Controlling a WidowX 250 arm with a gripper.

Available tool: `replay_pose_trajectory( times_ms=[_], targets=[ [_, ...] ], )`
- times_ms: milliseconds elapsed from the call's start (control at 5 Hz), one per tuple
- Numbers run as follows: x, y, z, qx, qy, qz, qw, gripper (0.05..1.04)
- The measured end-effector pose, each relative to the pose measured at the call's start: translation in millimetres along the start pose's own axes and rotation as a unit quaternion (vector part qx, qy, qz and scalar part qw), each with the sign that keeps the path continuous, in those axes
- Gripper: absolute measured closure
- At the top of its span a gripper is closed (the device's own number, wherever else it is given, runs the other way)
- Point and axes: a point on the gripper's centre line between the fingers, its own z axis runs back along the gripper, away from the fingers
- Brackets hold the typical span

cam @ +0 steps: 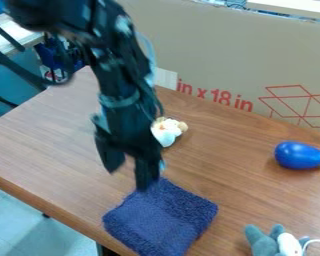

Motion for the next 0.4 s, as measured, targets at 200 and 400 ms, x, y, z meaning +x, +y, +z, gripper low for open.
replay_pose_trajectory(
  times_ms=[200, 400],
  targets=[
    [-1, 10, 26, -0.007, -0.041, 0.012, 0.9991, 0.082],
    [-1, 11, 45, -0.022, -0.028, -0.014, 0.9993, 0.082]
  ],
)
